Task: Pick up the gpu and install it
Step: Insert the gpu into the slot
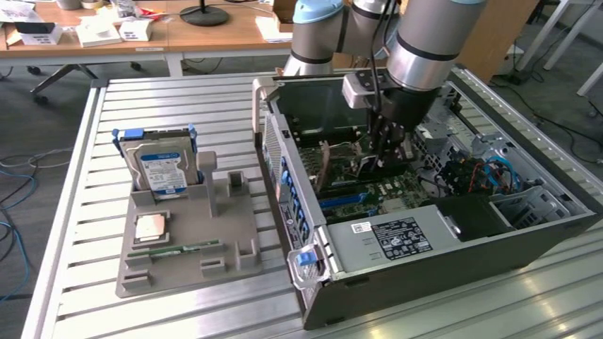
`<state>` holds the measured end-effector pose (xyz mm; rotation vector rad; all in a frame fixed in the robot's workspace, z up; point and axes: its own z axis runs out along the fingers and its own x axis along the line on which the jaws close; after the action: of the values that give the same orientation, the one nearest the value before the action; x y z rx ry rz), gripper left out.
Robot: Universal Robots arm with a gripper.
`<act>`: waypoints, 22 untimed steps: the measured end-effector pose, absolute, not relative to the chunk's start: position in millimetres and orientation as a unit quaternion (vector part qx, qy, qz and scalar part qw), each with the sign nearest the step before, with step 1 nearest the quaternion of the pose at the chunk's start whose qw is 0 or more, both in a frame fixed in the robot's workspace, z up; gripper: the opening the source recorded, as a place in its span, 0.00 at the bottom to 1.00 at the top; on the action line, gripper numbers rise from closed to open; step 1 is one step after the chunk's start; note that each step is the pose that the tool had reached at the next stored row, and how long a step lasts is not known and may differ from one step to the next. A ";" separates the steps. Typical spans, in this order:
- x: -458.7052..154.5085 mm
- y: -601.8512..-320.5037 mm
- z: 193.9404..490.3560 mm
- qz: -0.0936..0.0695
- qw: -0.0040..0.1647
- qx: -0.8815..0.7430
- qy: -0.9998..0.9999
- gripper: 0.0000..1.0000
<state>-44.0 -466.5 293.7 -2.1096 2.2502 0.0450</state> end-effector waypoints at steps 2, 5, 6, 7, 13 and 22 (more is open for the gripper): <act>-47.3 -466.5 293.1 0.015 0.028 -0.684 0.729 0.26; -48.0 -466.5 289.0 0.015 0.028 -0.684 0.729 0.26; -48.0 -466.5 287.3 0.015 0.028 -0.684 0.729 0.26; -48.1 -466.5 285.7 0.015 0.028 -0.684 0.729 0.26; -48.8 -466.5 282.0 0.014 0.028 -0.684 0.729 0.26; -50.9 -469.3 279.6 0.015 0.028 -0.684 0.729 0.26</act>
<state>-50.9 -469.3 279.6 -2.1102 2.2498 0.0450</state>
